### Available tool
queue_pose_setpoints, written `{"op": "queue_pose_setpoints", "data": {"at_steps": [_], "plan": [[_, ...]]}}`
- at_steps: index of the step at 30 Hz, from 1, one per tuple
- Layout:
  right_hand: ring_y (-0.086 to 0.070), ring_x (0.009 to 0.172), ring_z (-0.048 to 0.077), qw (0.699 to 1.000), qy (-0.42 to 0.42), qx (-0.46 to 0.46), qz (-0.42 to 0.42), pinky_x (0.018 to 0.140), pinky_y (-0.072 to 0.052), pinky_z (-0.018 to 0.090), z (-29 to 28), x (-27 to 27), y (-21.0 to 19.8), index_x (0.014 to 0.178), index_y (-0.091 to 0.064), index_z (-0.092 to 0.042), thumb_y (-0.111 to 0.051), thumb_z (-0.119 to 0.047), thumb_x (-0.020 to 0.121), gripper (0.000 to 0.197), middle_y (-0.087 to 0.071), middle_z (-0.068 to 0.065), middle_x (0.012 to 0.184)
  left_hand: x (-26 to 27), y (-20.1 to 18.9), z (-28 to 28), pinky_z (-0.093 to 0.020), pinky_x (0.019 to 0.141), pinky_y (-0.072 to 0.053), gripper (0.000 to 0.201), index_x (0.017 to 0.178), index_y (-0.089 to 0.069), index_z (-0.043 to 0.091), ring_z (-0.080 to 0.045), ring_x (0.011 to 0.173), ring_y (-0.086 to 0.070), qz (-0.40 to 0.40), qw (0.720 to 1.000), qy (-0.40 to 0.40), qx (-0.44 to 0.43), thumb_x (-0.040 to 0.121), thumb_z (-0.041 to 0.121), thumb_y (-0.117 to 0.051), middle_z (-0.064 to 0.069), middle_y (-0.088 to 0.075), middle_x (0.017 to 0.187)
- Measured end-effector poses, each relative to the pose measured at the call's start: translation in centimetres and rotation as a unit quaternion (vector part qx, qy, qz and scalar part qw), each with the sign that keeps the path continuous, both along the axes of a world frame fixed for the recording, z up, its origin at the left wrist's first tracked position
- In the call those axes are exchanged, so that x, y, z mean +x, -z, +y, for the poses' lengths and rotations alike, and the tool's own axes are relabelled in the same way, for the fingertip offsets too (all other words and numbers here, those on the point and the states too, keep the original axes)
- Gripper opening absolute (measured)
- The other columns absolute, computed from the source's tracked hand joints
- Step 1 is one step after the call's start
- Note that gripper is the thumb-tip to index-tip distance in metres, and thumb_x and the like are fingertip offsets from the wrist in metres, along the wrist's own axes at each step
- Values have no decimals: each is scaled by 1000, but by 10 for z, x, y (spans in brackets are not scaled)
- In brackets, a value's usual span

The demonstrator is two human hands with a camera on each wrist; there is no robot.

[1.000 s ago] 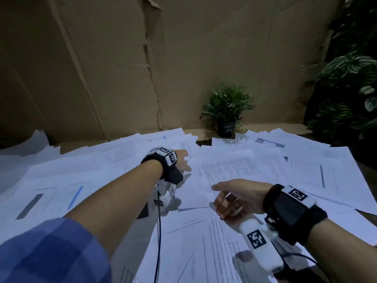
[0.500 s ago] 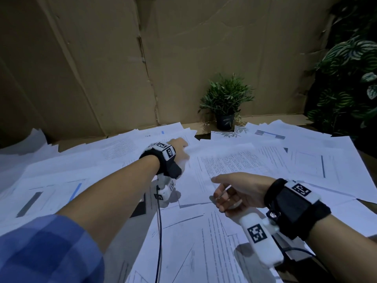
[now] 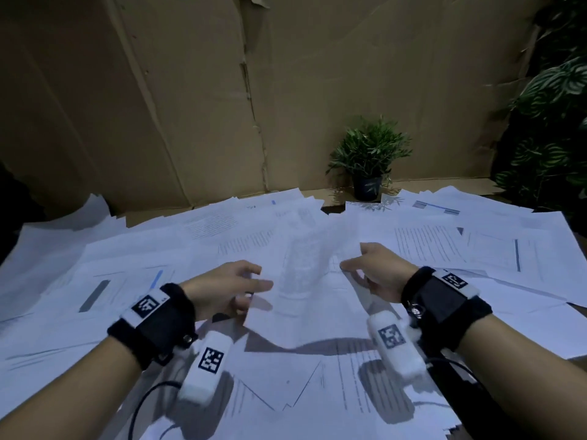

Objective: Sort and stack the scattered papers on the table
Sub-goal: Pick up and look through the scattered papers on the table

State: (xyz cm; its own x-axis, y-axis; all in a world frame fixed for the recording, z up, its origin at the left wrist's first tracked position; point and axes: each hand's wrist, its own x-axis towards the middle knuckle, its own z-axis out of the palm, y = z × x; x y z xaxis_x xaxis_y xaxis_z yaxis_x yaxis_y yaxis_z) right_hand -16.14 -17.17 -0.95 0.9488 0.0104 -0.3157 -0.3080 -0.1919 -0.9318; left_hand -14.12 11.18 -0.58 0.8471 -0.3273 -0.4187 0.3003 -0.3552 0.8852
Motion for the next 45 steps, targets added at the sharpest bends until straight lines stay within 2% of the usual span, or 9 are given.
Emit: {"op": "queue_pose_setpoints", "data": {"at_steps": [8,11,17,22,29,34,37,39,45], "plan": [[-60,71,32,982,-191,3,-9,54,-46,26,43,5,-11,112,-59,5,-69,-14,93,29,-64,20,96,-13,22,37,-51,104,-42,43,126,-63,10,-37,116,-62,4,998,-32,-51,84,8,-73,-10,-69,122],[-53,57,23,983,-177,-34,25,52,-49,28,43,8,-10,90,-53,-2,-65,-18,96,21,-55,11,79,-20,13,59,-43,83,-57,28,116,-65,8,-36,98,-70,-107,985,-125,-40,92,-6,-58,-17,-70,114],[-64,79,30,991,-67,-111,33,84,-59,46,24,29,-14,113,-63,4,-55,-9,100,20,-71,25,105,-13,12,134,-28,57,-58,19,105,-67,10,-29,86,-68,-161,938,-303,-37,90,-1,-63,-9,-71,101],[-62,78,22,964,-75,-252,-27,68,-59,34,42,60,-24,105,-67,-3,-59,-11,97,14,-65,13,96,18,39,190,-61,92,-48,40,119,-63,2,-50,102,-64,-103,922,-372,3,84,16,-75,-22,-69,113],[-62,68,22,907,-157,-390,14,65,-51,32,89,91,-31,82,-62,-5,-68,-16,92,16,-68,8,78,19,39,185,-38,55,-54,24,117,-46,-8,-31,73,-56,-49,904,-421,-56,99,6,-53,-20,-59,103],[-61,63,22,927,-127,-347,67,57,-47,27,98,81,-29,95,-59,-2,-65,-22,96,21,-68,2,54,17,41,189,-22,38,-47,37,129,-43,-18,-21,54,-59,-63,898,-425,-91,101,5,-49,-34,-47,138],[-51,55,20,910,-139,-386,58,56,-40,25,102,75,-29,73,-58,-8,-70,-24,92,28,-59,2,51,12,39,184,-16,27,-37,32,128,-46,-13,-10,28,-51,-68,900,-418,-103,101,3,-49,-29,-66,83],[-48,52,19,898,-156,-408,58,55,-39,24,106,73,-27,59,-58,-10,-73,-22,89,35,-56,-2,43,16,42,187,-18,32,-40,27,123,-49,-8,-12,29,-51,-71,891,-434,-115,99,4,-51,-14,-56,55],[-65,83,28,842,-173,-510,29,71,-50,32,116,64,-14,74,-64,-11,-76,-35,83,28,-65,4,77,19,50,182,-37,80,-48,35,134,-51,-3,-23,82,-62,-115,896,-414,-109,98,-1,-51,-19,-60,127]]}}
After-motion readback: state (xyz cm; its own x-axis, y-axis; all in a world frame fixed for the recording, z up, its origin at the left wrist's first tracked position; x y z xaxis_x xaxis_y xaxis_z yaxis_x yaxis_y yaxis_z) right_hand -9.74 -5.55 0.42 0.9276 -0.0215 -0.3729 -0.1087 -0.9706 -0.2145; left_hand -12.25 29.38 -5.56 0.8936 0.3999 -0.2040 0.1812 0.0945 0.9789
